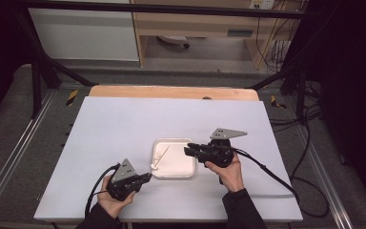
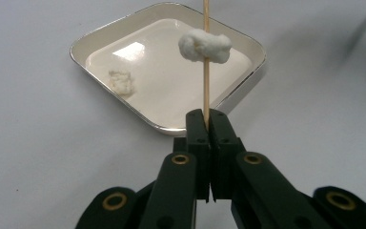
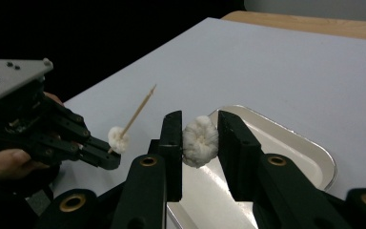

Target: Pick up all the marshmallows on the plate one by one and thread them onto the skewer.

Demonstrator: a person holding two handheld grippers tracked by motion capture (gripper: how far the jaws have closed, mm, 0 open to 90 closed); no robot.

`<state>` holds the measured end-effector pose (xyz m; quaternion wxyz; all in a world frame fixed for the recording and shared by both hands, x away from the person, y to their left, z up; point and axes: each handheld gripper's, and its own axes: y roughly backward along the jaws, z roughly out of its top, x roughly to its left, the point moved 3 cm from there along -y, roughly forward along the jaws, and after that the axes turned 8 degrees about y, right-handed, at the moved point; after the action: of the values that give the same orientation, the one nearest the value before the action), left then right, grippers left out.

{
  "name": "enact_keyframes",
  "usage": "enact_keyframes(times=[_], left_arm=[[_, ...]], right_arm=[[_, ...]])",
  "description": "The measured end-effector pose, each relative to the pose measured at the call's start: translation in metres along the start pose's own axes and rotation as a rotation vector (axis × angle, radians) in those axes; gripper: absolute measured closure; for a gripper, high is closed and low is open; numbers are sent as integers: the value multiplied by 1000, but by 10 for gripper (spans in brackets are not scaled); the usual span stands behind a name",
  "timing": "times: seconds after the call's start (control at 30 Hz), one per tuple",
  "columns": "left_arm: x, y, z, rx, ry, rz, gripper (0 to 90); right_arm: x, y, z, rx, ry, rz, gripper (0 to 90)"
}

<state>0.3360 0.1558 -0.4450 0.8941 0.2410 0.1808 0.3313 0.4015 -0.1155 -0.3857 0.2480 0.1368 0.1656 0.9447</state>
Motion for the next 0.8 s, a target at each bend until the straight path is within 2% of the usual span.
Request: enact_keyframes(times=[0.23,0.4,0.6,0.8], left_arm=[[0,-1,0,0,-7,-1,886],[-1,-1,0,3,-8,-2,886],[-2,0,0,4,-8,-3,886],[-2,0,0,4,-8,-4,886]], right_arm=[[-1,8,15,-68,-36,18,733],[0,4,25,-105,-61,44,734],[0,-8,30,-109,-92,72,735],[-2,-19,26,-95,-119,98,736]])
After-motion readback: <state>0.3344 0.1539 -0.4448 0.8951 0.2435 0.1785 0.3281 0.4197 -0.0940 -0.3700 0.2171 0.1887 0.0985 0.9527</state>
